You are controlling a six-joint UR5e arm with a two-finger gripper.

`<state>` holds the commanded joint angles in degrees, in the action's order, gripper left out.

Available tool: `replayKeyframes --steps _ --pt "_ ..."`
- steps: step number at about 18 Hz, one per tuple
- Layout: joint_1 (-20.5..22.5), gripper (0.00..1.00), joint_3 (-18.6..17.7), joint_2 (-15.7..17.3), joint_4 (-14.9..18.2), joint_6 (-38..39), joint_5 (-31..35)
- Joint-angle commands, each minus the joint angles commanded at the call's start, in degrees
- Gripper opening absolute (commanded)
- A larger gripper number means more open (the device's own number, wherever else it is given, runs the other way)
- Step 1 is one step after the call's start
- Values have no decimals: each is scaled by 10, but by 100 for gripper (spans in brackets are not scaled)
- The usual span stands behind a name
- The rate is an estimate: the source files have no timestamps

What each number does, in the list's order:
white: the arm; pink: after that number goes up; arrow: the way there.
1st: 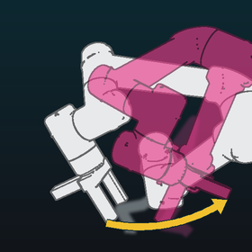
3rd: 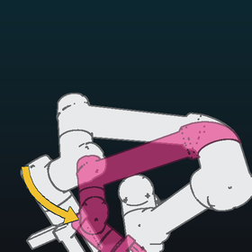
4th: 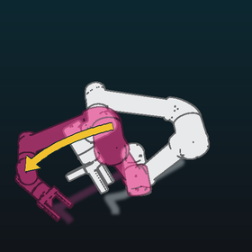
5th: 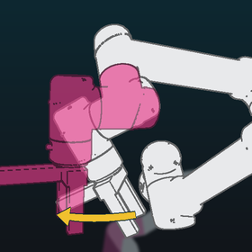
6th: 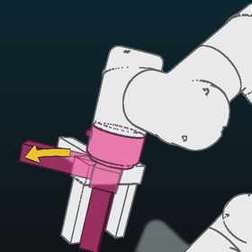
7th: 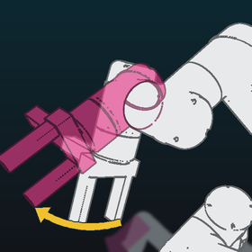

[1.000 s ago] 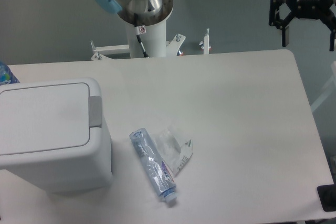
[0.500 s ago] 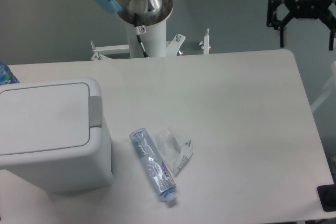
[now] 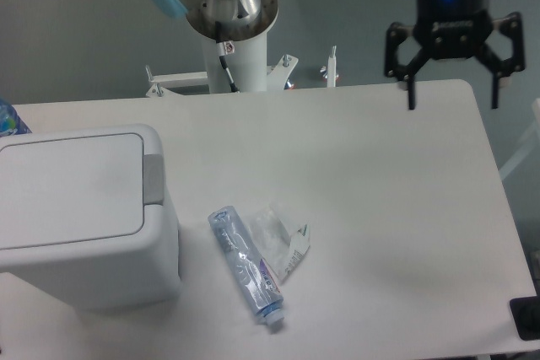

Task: Open the trash can
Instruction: 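Move the open gripper over to the trash can lid's hinge edge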

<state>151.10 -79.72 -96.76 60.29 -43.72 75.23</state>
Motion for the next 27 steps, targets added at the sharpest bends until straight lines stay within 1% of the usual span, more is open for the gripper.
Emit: replayKeyframes --steps 4,6,8,11,13,15,18,20,24,27 --pt "-49 100 -2 -9 1 159 -3" --pt "-76 100 -7 -17 5 244 -8" --pt "-108 100 -20 -25 4 318 -11" --pt "-121 100 -23 -34 5 400 -39" --pt "-122 100 -27 -36 6 441 -86" --pt "-122 100 -42 -33 6 457 -121" --pt "-128 100 -68 -29 5 457 -125" --pt "-144 100 -71 -30 5 458 -125" --pt "-148 100 -80 -29 5 460 -127" --pt "-159 100 -82 -29 4 469 -125"
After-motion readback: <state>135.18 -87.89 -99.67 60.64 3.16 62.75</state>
